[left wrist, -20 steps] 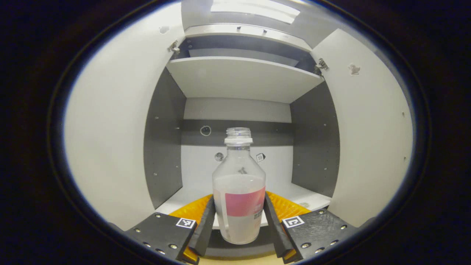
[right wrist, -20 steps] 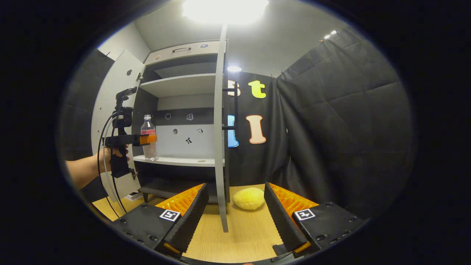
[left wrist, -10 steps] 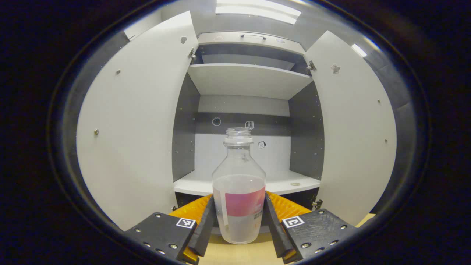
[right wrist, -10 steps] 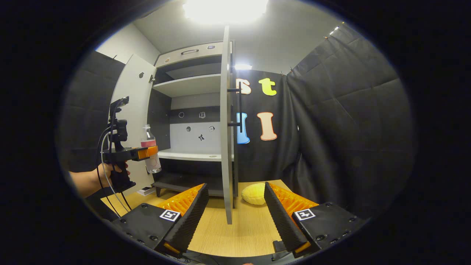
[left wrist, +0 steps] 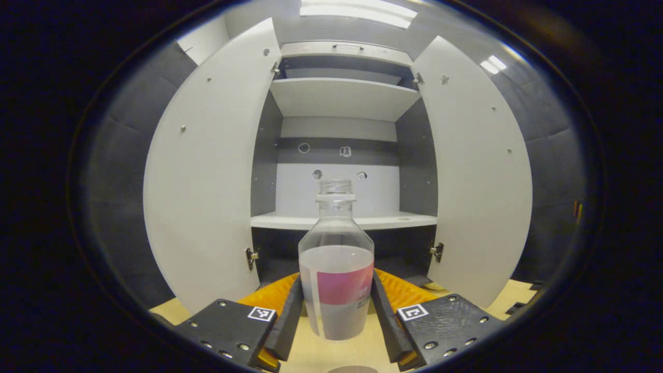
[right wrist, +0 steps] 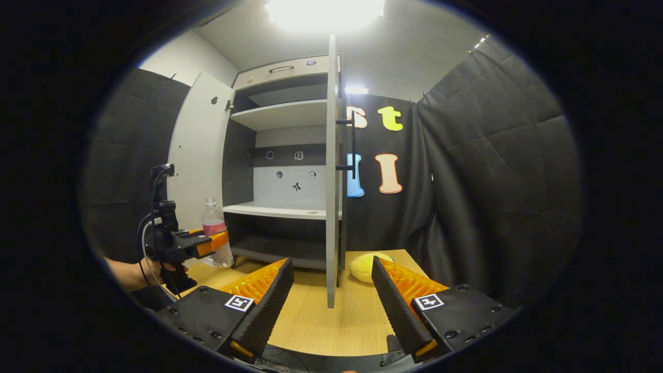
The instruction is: Grasp the bottle in the cabinet with the left hand and place it on the coaster, then close the right door with the right hand and the left door with the left hand.
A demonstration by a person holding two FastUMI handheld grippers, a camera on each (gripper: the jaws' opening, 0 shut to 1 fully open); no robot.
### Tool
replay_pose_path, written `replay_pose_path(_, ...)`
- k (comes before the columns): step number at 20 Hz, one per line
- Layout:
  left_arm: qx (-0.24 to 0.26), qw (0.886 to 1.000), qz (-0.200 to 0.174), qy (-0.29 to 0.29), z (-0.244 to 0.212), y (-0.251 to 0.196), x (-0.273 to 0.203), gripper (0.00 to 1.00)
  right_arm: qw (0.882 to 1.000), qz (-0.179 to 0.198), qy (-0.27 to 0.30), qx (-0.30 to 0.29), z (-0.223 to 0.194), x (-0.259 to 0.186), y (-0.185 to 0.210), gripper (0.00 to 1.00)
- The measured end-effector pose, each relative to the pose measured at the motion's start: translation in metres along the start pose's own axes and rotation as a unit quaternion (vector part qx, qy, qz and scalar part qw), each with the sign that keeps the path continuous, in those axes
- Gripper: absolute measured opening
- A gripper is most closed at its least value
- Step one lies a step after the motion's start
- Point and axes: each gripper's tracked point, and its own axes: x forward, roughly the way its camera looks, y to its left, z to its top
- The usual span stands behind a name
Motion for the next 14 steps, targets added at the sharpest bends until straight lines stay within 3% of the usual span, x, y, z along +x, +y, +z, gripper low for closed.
replay_pose_path(1,-0.003,1.000,0.000,0.006,-0.011,0.001,-0.004,0.70,1.000,0.003,0.002,-0.001,0.000,0.000,0.002,0.96)
replay_pose_path(2,-0.006,1.000,-0.003,0.013,-0.022,0.000,-0.008,0.70,1.000,0.005,0.003,-0.002,-0.001,0.000,0.004,0.93)
replay_pose_path(8,-0.037,0.998,-0.010,0.057,-0.082,-0.005,-0.031,0.70,0.999,0.003,0.030,-0.014,-0.019,-0.003,0.005,0.96)
replay_pose_path(13,-0.031,0.994,-0.014,0.104,-0.131,-0.010,-0.045,0.70,0.999,0.002,0.049,-0.019,-0.030,-0.005,0.007,0.93)
replay_pose_path(14,-0.032,0.993,-0.016,0.111,-0.138,-0.010,-0.044,0.70,0.998,0.002,0.052,-0.020,-0.031,-0.005,0.008,0.97)
